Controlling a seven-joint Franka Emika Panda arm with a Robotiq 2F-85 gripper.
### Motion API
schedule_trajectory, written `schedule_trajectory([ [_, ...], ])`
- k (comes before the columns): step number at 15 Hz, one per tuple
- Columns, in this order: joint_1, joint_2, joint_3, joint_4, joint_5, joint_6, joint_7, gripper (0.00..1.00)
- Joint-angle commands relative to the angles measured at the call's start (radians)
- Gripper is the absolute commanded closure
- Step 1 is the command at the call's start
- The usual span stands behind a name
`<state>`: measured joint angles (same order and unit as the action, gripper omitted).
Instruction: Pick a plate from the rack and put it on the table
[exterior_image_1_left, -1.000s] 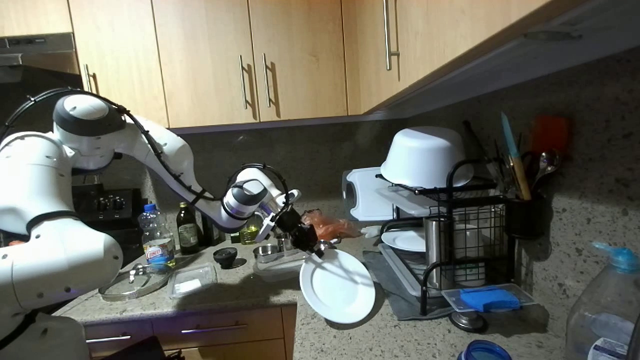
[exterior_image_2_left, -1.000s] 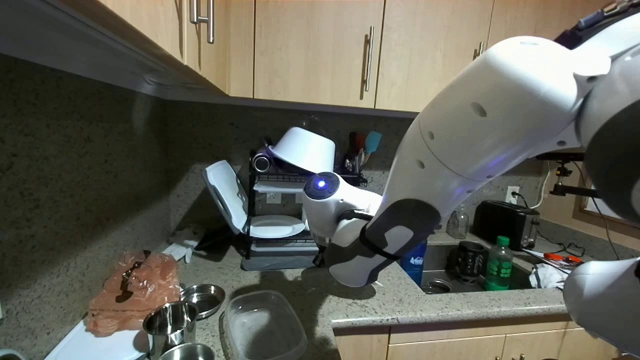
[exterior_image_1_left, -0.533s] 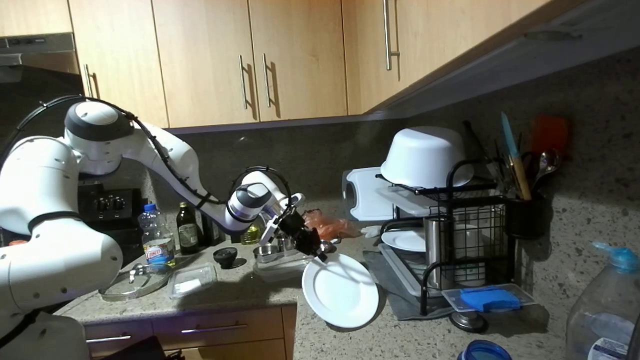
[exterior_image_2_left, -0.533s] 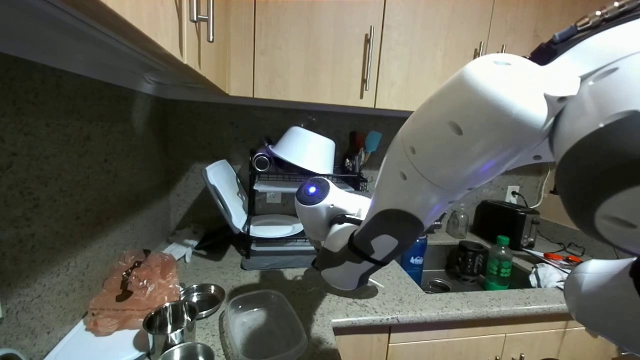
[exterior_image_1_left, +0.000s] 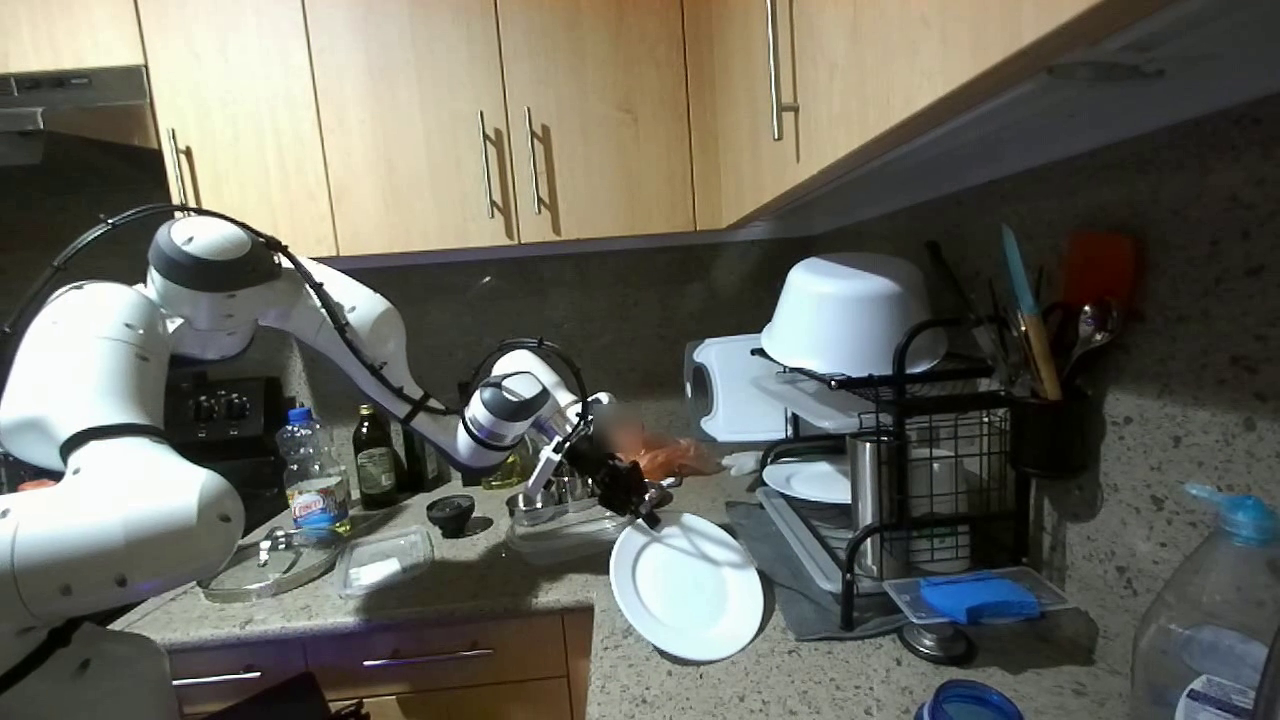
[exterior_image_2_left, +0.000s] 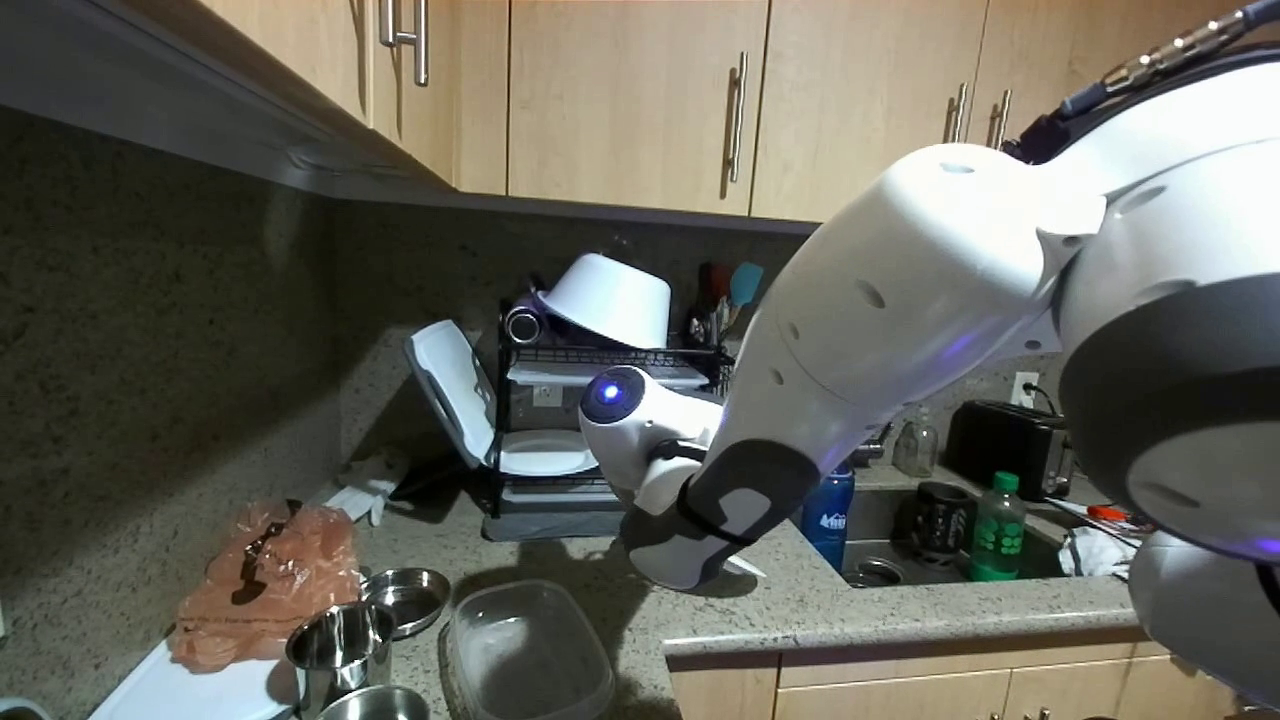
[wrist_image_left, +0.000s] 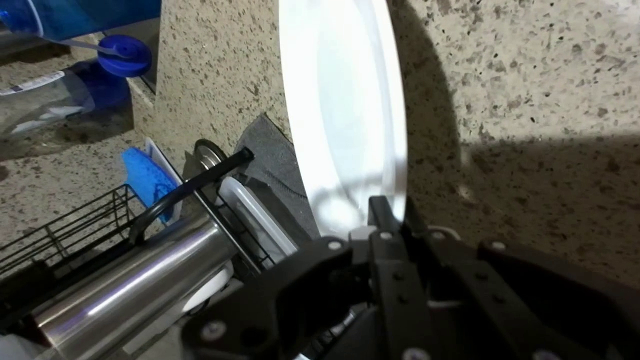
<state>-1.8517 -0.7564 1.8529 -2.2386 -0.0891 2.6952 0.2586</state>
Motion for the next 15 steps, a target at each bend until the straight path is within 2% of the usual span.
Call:
schedule_trajectory([
  [1, -0.038, -0.049, 0.021, 0.06, 0.032, -0.048, -0.047, 0.98],
  [15, -0.122, -0.128, 0.086, 0.158, 0.064, -0.117, -0.095, 0.98],
])
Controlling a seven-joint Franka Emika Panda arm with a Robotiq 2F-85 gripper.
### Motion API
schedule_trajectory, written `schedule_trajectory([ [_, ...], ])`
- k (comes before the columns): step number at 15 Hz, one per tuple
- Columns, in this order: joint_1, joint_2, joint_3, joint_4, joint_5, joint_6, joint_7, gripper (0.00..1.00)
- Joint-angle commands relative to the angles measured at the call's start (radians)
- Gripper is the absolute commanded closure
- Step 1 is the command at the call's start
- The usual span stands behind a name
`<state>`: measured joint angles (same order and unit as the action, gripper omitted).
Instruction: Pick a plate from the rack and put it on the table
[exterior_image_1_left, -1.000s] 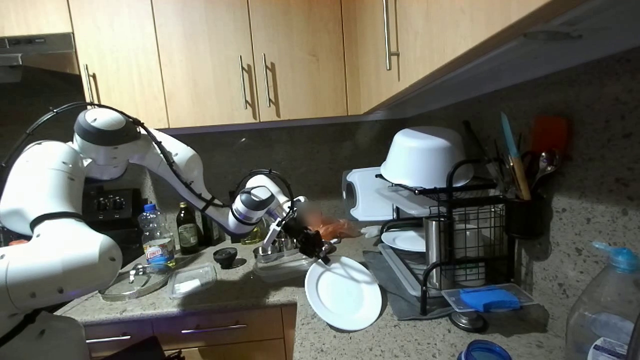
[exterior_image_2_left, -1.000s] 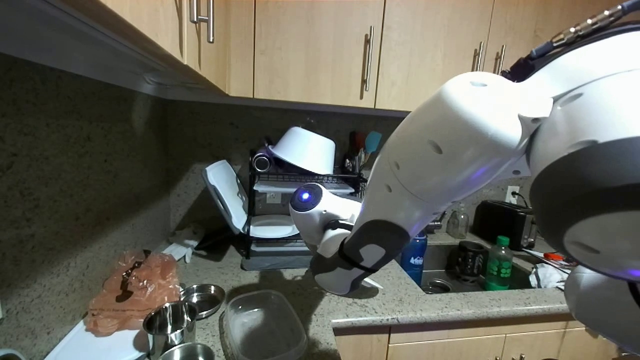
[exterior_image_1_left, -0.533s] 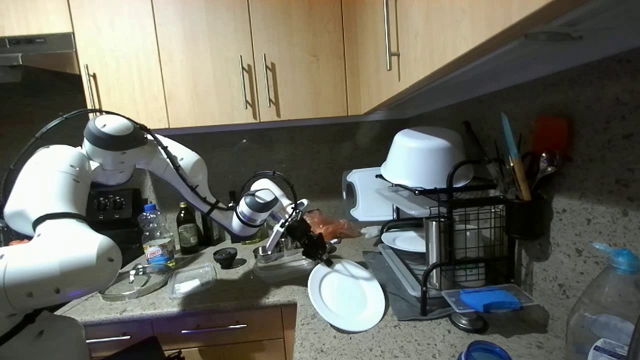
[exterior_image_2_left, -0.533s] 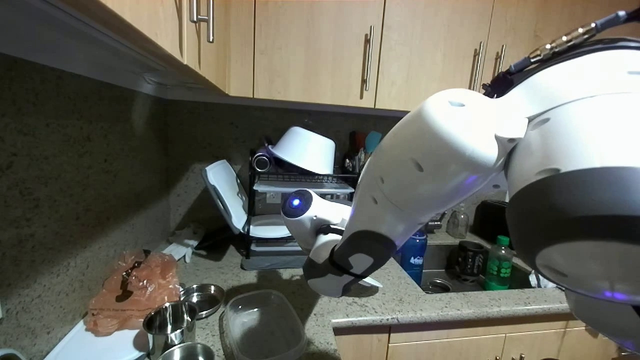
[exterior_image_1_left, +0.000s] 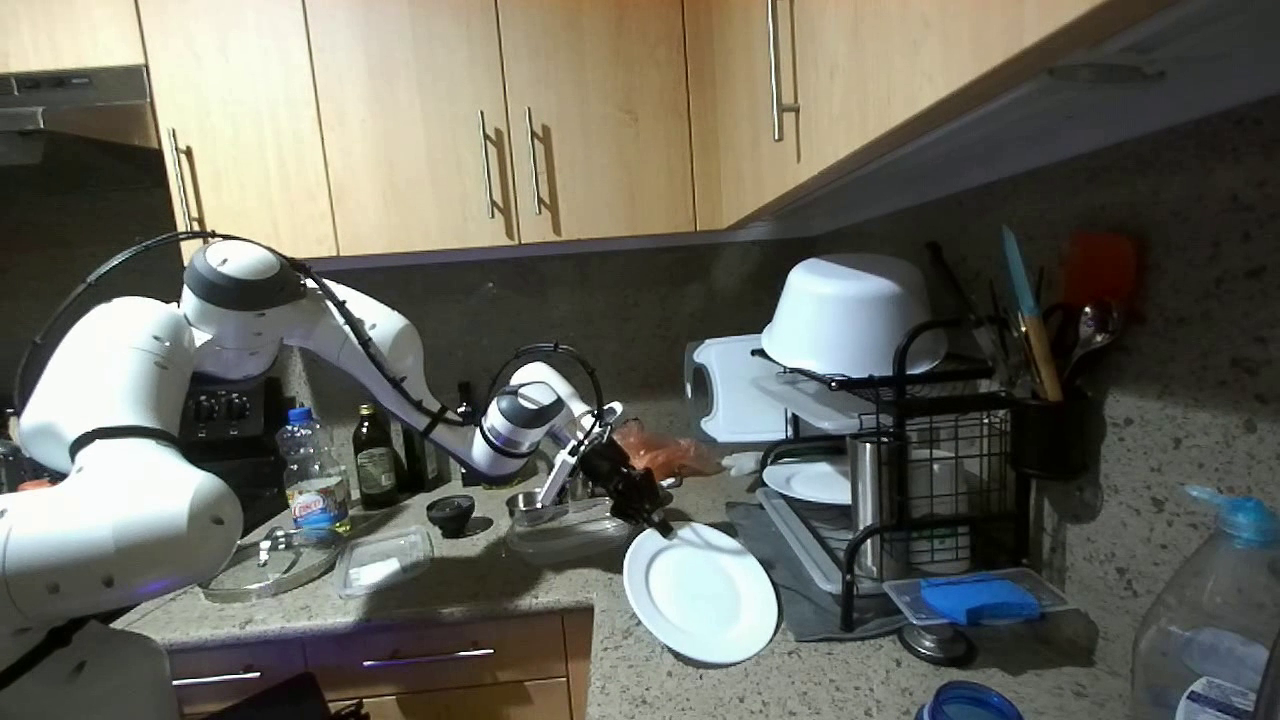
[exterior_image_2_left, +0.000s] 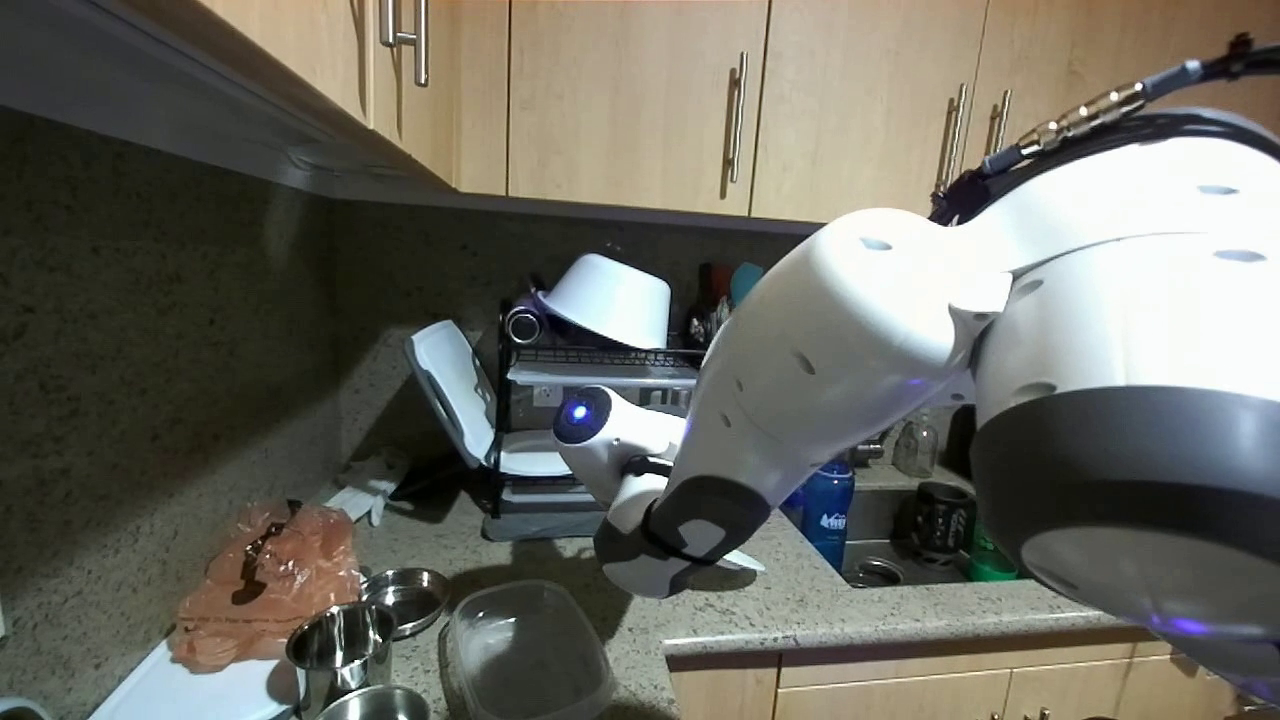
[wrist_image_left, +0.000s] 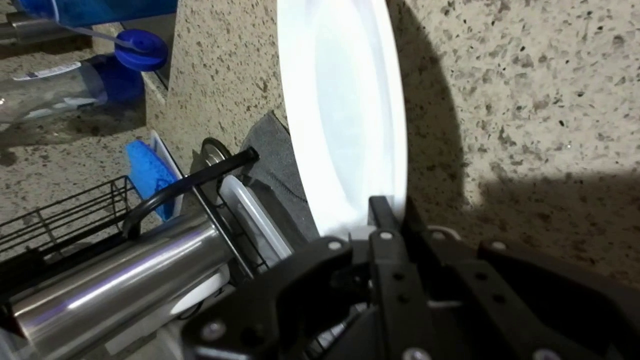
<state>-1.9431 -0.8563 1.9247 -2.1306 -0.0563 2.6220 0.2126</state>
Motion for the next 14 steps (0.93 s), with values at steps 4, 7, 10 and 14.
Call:
schedule_trajectory([
  [4, -0.062, -0.041, 0.041, 0.084, 0.037, -0.073, -0.079, 0.98],
  [7, -0.086, -0.053, 0.057, 0.112, 0.04, -0.101, -0.101, 0.99],
  [10, -0.11, -0.067, 0.073, 0.14, 0.042, -0.13, -0.125, 0.99],
  [14, -0.132, -0.087, 0.085, 0.172, 0.045, -0.158, -0.143, 0.96],
])
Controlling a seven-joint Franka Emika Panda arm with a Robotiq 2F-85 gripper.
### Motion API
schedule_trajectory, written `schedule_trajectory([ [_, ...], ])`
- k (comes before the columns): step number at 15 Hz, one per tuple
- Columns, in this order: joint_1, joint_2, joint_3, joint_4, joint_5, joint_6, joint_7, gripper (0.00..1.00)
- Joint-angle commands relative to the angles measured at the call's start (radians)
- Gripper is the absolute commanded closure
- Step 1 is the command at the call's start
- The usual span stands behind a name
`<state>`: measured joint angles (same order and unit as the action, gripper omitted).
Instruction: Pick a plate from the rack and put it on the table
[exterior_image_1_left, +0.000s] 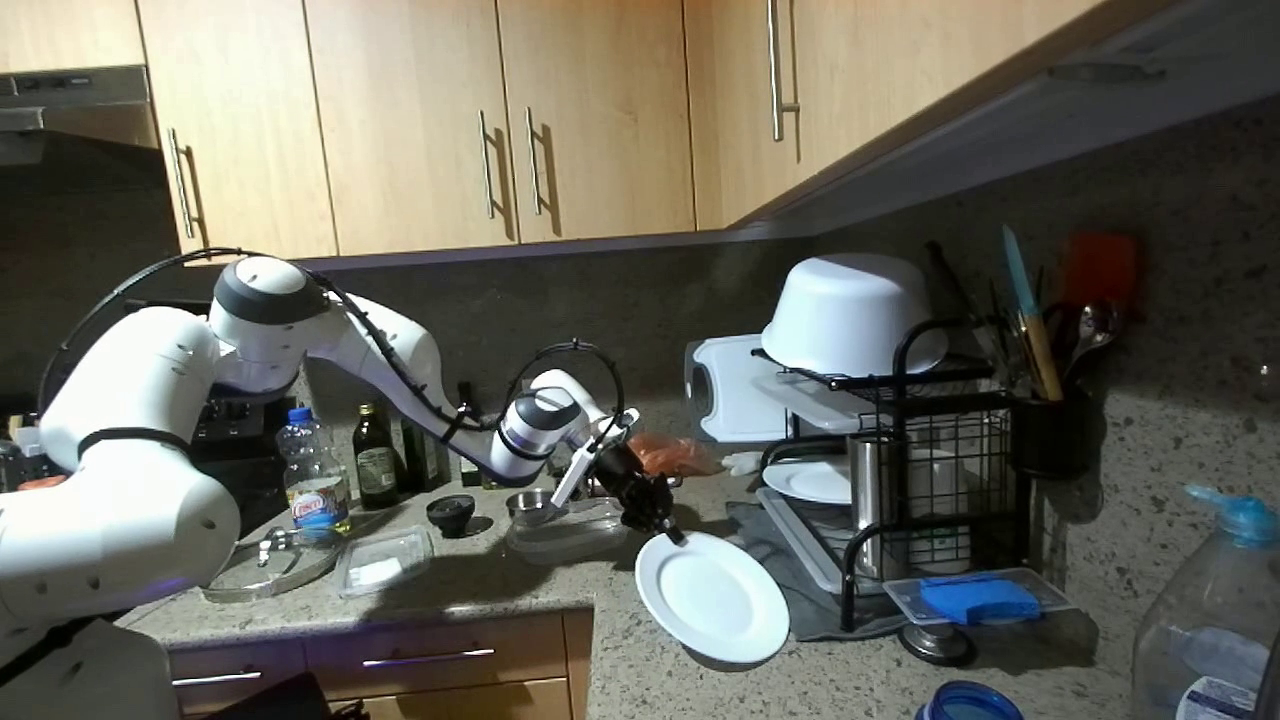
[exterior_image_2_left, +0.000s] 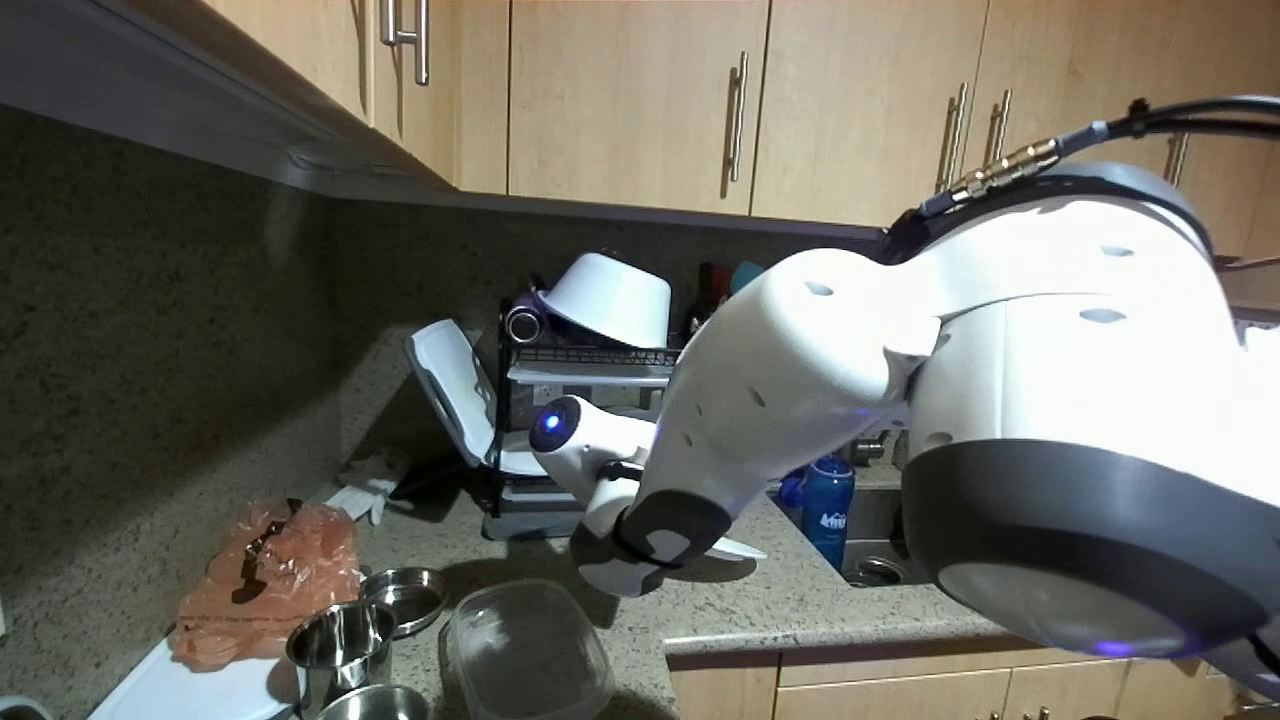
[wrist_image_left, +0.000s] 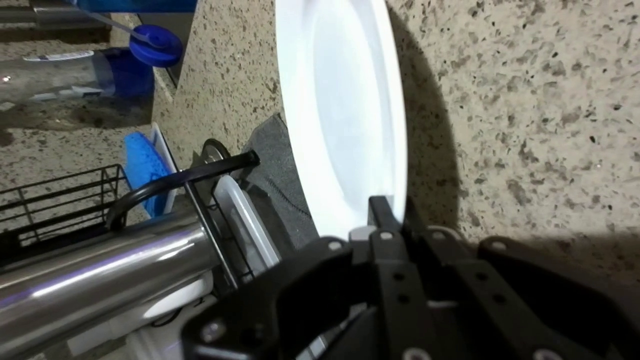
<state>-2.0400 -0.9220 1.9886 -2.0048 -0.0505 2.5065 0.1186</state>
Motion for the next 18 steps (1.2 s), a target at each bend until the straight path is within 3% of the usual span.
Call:
schedule_trajectory([
  [1, -0.04, -0.025, 0.025, 0.053, 0.04, -0.049, -0.051, 0.95],
  [3, -0.045, -0.032, 0.028, 0.066, 0.041, -0.062, -0.052, 0.97],
  [6, -0.052, -0.042, 0.032, 0.082, 0.045, -0.076, -0.053, 0.89],
  [7, -0.056, -0.043, 0.038, 0.086, 0.053, -0.081, -0.056, 0.81],
  [9, -0.064, -0.047, 0.048, 0.091, 0.069, -0.086, -0.068, 0.8],
  [11, -0.072, -0.05, 0.055, 0.096, 0.078, -0.09, -0.078, 0.9],
  [13, -0.076, -0.055, 0.058, 0.101, 0.084, -0.093, -0.082, 0.93],
  [18, -0.083, -0.065, 0.056, 0.119, 0.086, -0.11, -0.083, 0.91],
])
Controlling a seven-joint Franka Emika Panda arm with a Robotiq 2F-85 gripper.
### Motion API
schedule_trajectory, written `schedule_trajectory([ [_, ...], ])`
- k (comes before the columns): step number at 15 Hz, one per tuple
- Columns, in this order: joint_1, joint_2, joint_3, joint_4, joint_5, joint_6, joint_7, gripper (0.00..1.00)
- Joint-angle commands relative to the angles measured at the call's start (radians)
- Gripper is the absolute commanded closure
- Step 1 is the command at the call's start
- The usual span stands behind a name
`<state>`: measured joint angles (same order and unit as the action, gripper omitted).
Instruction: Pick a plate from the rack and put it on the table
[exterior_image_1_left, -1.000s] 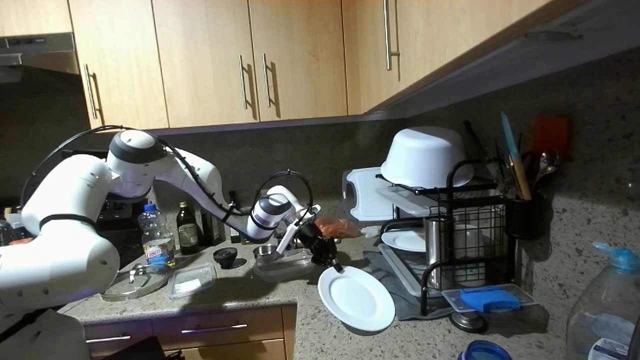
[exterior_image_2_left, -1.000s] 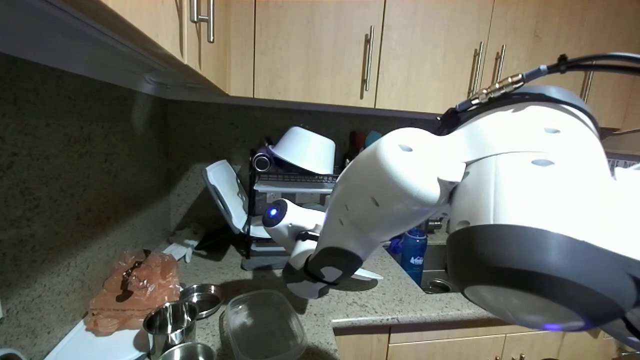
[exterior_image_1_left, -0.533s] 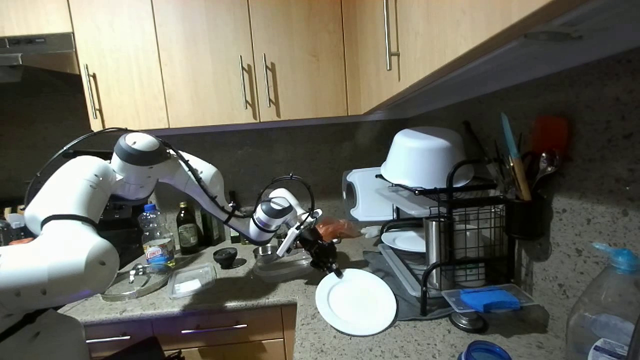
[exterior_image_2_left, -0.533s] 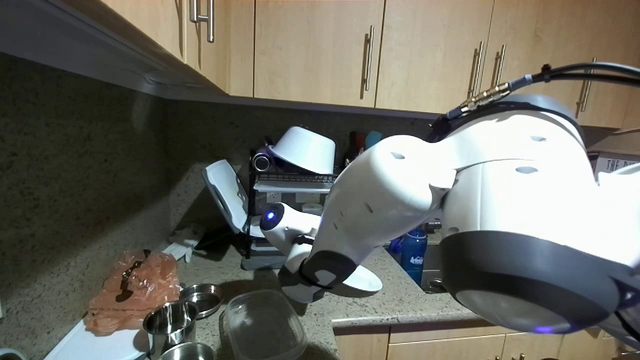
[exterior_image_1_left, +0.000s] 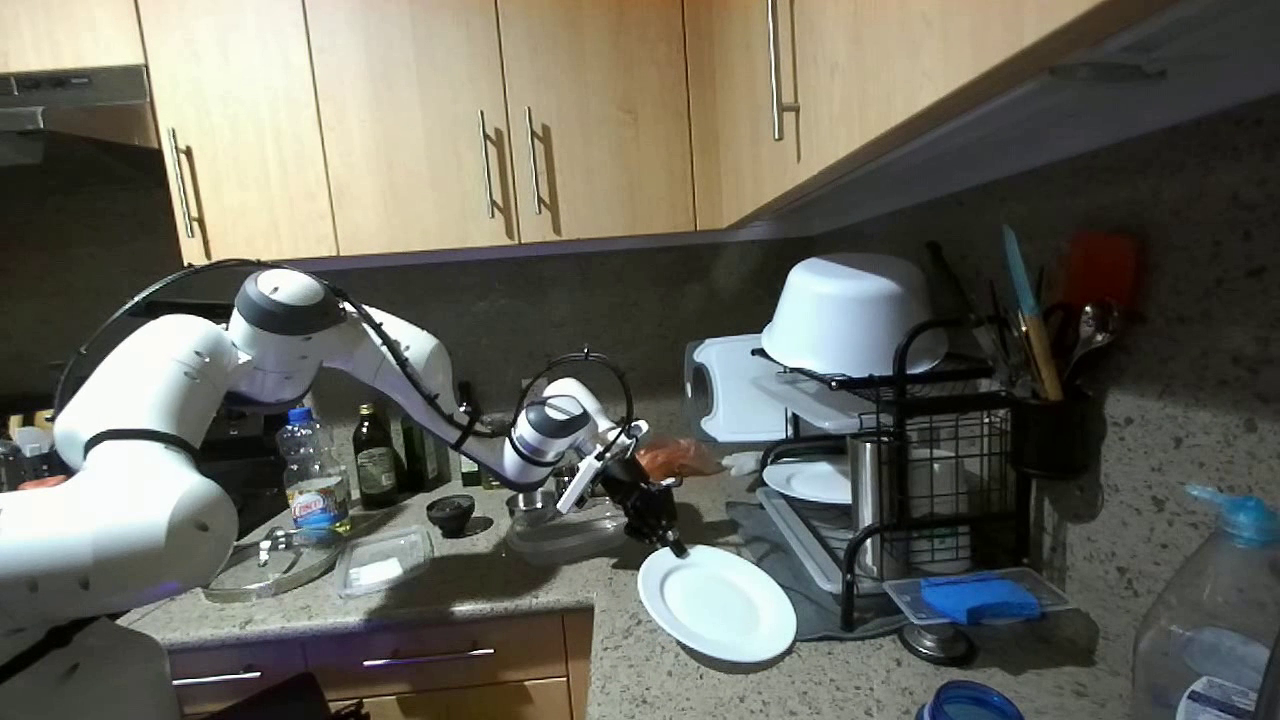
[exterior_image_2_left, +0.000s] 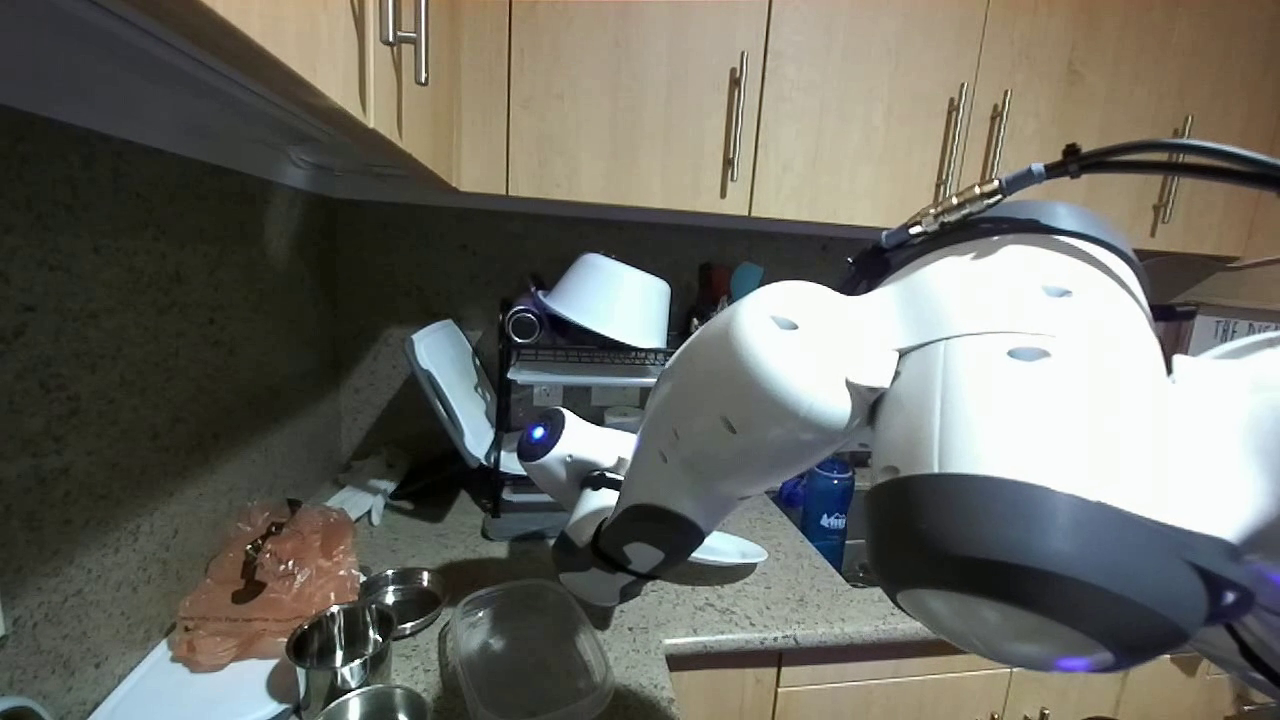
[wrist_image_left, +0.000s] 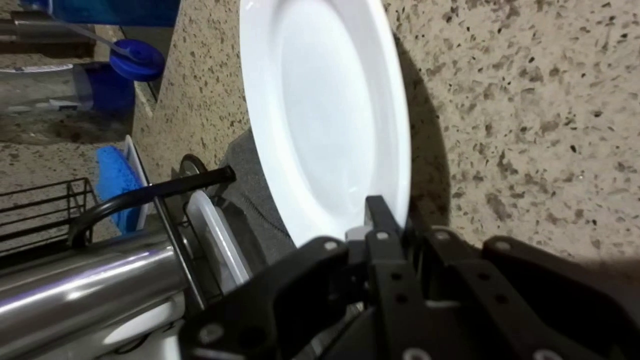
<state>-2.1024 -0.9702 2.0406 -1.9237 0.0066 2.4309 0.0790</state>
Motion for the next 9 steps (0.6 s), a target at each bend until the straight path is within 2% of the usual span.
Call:
schedule_trajectory([
  [1, -0.021, -0.019, 0.003, 0.042, 0.029, -0.039, -0.044, 0.88],
  [2, -0.022, -0.019, 0.004, 0.044, 0.029, -0.042, -0.045, 0.88],
  [5, -0.029, -0.023, 0.012, 0.05, 0.033, -0.047, -0.049, 0.77],
  [9, -0.039, -0.03, 0.022, 0.061, 0.04, -0.055, -0.062, 0.83],
])
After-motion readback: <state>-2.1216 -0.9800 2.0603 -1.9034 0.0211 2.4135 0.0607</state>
